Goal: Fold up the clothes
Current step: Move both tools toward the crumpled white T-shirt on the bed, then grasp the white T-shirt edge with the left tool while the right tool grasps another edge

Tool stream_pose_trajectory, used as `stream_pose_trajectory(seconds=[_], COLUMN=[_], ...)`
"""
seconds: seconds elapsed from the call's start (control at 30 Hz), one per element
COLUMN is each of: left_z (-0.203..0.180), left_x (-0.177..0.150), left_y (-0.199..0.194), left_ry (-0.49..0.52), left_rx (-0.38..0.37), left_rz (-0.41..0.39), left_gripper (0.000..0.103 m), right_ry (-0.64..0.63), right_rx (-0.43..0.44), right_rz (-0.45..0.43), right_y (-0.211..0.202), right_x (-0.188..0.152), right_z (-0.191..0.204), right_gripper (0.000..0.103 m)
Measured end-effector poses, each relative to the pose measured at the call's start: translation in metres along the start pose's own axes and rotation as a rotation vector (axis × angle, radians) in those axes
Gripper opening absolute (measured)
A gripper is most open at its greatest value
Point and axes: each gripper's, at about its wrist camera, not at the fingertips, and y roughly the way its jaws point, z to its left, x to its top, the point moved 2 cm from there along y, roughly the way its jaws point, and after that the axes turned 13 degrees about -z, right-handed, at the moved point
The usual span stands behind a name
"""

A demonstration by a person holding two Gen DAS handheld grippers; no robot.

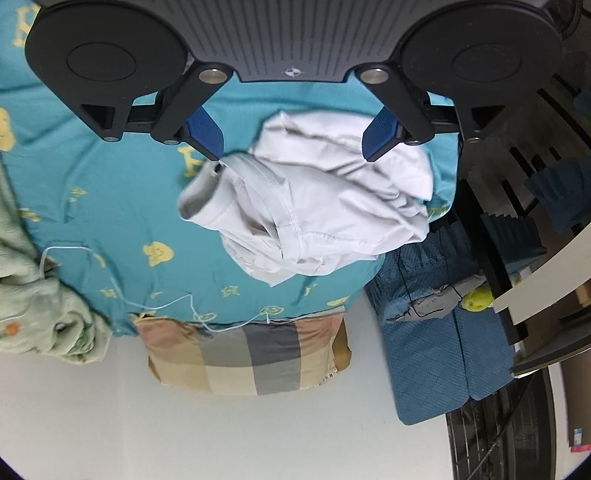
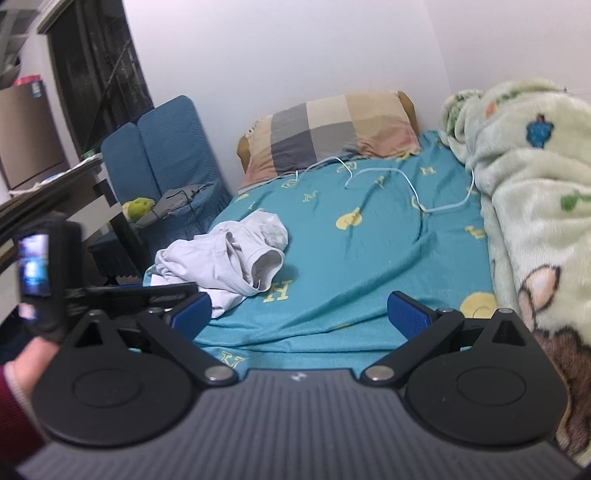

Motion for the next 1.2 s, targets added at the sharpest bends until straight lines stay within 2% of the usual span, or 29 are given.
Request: stream_pose_trajectory(seconds=[0.2, 0.47, 0.5, 0.53, 0.63, 0.73, 0.87, 1.0, 1.1, 1.2], left_z=[-0.012, -0.023, -0.023, -0.022, -0.011, 0.0, 0.018, 0.048, 0.071, 0.086], left_x=[0.006, 0.013, 0.013, 0.012, 0.013, 0.015, 0.021, 0.034, 0.033, 0.017], left_y=[0.059, 0.141, 0.149, 0.154, 0.155, 0.137, 0.077, -0.002, -0.061, -0.109], left_ry=[0.048, 0.088, 0.091, 0.084, 0.003, -0.034, -0.051, -0.107, -0.172, -0.212], left_rx=[0.016, 0.119, 0.13, 0.137, 0.144, 0.121, 0.049, -0.028, -0.064, -0.086], left_rz=[-0.007, 0.008, 0.014, 0.013, -0.003, -0.036, -0.084, -0.13, -0.128, -0.096], left_gripper=[0.079, 0.063, 0.054, 0.039, 0.016, 0.01, 0.009, 0.009, 0.009, 0.009], right_ry=[0.017, 0.014, 0.014, 0.014, 0.017, 0.036, 0.046, 0.062, 0.048, 0.062], right_rx=[-0.003, -0.006, -0.006, -0.007, -0.014, -0.024, -0.019, -0.009, 0.018, 0.056], right_rz=[0.026, 0.062, 0.066, 0.071, 0.08, 0.082, 0.079, 0.079, 0.068, 0.072], right_y=[0.015, 0.04, 0.044, 0.047, 0.055, 0.062, 0.059, 0.055, 0.05, 0.041], right_x=[-0.007, -0.018, -0.019, -0.021, -0.025, -0.026, -0.027, -0.026, -0.024, -0.022], right_z=[-0.004, -0.008, -0.009, -0.009, -0.014, -0.02, -0.026, -0.029, -0.023, -0.017], right_gripper=[0.103, 0.103, 0.103, 0.103, 0.103, 0.103, 0.103, 0.103, 0.103, 0.103])
